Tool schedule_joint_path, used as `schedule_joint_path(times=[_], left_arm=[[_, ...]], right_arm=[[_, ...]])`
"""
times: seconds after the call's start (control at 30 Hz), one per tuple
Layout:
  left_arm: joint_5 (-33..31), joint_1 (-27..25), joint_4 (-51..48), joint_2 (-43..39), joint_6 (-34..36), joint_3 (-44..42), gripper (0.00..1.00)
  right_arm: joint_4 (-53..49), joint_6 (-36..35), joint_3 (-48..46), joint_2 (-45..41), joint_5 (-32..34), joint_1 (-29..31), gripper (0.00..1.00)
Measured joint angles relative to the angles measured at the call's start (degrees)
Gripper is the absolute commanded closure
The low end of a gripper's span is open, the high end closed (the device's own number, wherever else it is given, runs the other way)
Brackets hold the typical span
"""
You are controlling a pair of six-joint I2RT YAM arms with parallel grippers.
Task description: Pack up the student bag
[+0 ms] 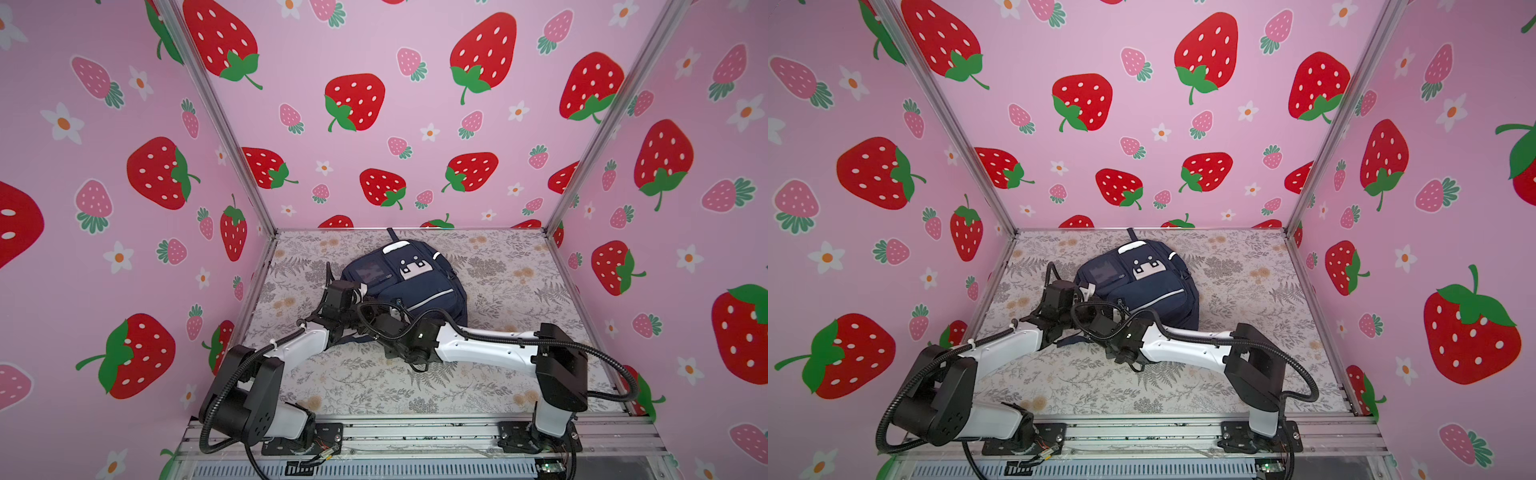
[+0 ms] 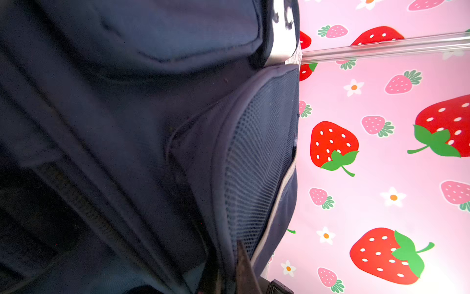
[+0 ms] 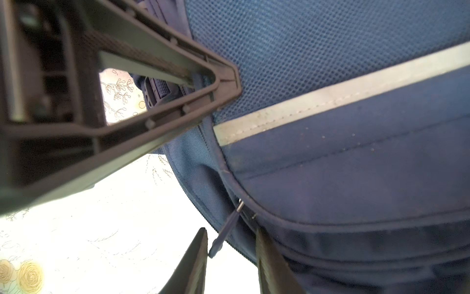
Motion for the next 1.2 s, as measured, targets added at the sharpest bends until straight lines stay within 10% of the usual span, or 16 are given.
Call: schedule_joint_path(times=[0.67, 1.2], left_arm=[[0.1, 0.0, 0.1, 0.0, 0.0, 0.0, 1.0], [-0.1, 0.1, -0.4, 0.0, 0.3, 0.1, 1.0]], right_arm=[[-1.6, 0.1, 0.9, 1.3, 1.2, -0.9, 0.99], [-1.9, -1.9, -0.8, -1.9, 0.9, -0.1, 1.0]])
